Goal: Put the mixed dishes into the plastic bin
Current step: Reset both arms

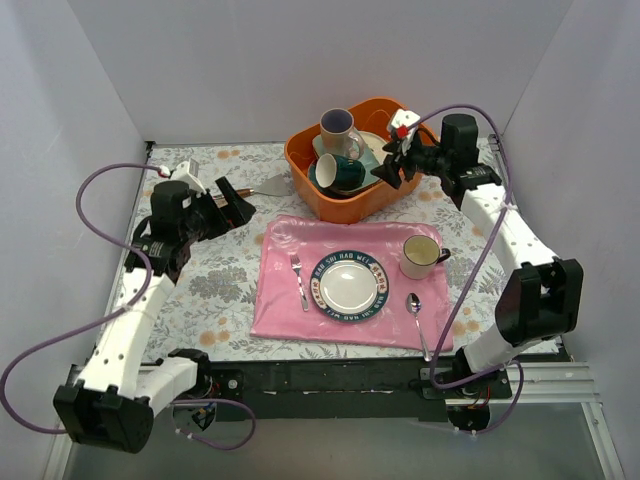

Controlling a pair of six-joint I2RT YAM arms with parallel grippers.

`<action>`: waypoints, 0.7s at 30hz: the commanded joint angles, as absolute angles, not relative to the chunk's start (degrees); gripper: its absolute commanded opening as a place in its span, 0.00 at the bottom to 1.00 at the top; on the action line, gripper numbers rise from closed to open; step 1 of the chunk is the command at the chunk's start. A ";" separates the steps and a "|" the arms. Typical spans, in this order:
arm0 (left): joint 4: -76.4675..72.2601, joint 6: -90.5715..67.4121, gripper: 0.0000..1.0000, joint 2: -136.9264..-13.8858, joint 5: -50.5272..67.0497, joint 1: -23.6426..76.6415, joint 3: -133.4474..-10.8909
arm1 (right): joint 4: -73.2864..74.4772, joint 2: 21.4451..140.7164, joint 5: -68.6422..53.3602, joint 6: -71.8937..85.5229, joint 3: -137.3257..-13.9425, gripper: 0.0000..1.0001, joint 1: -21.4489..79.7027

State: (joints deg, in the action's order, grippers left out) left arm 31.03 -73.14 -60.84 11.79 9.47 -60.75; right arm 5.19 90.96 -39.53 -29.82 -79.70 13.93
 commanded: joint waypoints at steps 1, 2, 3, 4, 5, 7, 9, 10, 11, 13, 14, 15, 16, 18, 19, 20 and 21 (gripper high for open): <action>25.15 -49.97 0.98 -49.86 3.88 9.23 -55.82 | 8.17 84.48 -42.19 -30.06 -80.51 0.72 12.83; 22.87 -48.18 0.98 -48.96 2.91 9.32 -54.51 | 9.74 83.77 -42.01 -29.97 -80.86 0.72 12.66; 22.07 -46.34 0.98 -48.52 1.86 9.23 -54.14 | 10.45 83.06 -41.75 -29.88 -80.95 0.73 12.48; 21.71 -44.49 0.98 -48.17 0.80 9.23 -54.14 | 11.07 81.40 -40.70 -29.53 -80.95 0.76 12.31; 21.80 -43.60 0.98 -48.16 -1.21 9.23 -54.58 | 12.03 80.52 -39.91 -28.92 -80.95 0.79 12.13; 22.15 -43.68 0.98 -48.34 -7.10 9.23 -55.63 | 12.74 77.71 -35.89 -27.61 -80.86 0.89 11.52; 23.11 -46.66 0.98 -48.08 -11.93 9.23 -57.65 | 12.75 75.77 -32.19 -23.93 -80.42 0.98 10.47; 23.12 -46.84 0.98 -47.82 -12.04 9.23 -58.09 | 12.57 74.02 -27.30 -22.08 -80.33 0.98 10.02; 23.12 -47.19 0.98 -47.12 -11.69 9.23 -58.53 | 12.22 73.22 -24.64 -20.23 -80.16 0.99 9.67; 23.12 -48.33 0.98 -46.67 -9.94 9.23 -59.76 | 13.09 71.20 -21.28 -16.18 -80.33 0.99 8.00; 23.20 -49.56 0.98 -46.50 -9.41 9.23 -60.11 | 13.62 70.50 -20.57 -14.87 -80.51 0.99 7.39; 23.12 -50.35 0.98 -46.23 -8.80 9.23 -60.81 | 14.06 69.97 -19.44 -13.64 -80.68 0.98 6.34; 23.20 -51.23 0.98 -46.23 -8.35 9.23 -61.17 | 15.02 68.83 -16.03 -10.84 -80.68 0.99 5.98; 23.29 -55.17 0.98 -46.23 -8.35 9.23 -62.31 | 15.99 67.86 -11.80 -8.45 -80.77 0.98 5.19; 22.94 -56.15 0.98 -46.32 -7.31 9.23 -63.36 | 16.69 66.98 -7.34 -6.70 -80.77 0.97 4.84; 22.50 -56.77 0.98 -46.41 -6.69 9.23 -63.98 | 16.96 66.54 -5.56 -6.07 -80.68 0.97 4.49; 22.06 -57.73 0.98 -46.67 -6.33 9.23 -64.51 | 16.96 65.32 -3.97 -5.63 -80.42 0.97 3.79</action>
State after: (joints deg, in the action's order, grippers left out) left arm 24.03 -52.99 -47.40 -7.42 9.45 -60.55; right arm 15.09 68.27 -16.16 -12.69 -79.70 5.37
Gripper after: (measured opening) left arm 0.982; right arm 0.972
